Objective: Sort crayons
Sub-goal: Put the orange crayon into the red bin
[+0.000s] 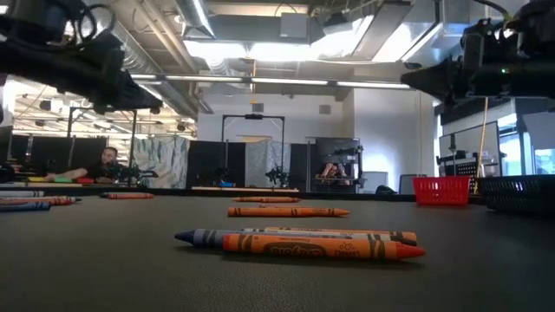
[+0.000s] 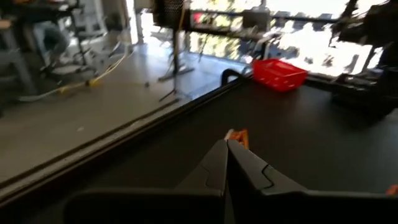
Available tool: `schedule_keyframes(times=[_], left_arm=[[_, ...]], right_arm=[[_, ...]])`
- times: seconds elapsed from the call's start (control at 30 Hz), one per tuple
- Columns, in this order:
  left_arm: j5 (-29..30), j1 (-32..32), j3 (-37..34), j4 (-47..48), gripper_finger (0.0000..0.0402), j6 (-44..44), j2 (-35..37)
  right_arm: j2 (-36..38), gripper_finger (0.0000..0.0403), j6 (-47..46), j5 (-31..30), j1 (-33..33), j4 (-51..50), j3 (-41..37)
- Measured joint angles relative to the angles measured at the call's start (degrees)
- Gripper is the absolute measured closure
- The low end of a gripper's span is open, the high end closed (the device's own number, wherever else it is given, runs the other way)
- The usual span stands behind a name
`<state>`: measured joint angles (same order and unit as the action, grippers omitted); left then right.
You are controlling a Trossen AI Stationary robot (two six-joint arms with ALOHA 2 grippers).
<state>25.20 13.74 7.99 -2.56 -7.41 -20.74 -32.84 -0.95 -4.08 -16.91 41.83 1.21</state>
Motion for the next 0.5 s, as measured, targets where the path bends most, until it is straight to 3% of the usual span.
schedule_keyframes(times=[0.27,0.5], left_arm=[[0.6,5.5,11.6,10.4,0.0391,-1.5,-12.1],[-2.9,12.0,19.6,17.1,0.0312,-2.7,-18.7]], right_arm=[[-5.3,0.0402,1.5,-6.1,0.0,14.3,0.0],[-8.2,0.0402,4.3,-6.9,0.0,15.9,2.9]])
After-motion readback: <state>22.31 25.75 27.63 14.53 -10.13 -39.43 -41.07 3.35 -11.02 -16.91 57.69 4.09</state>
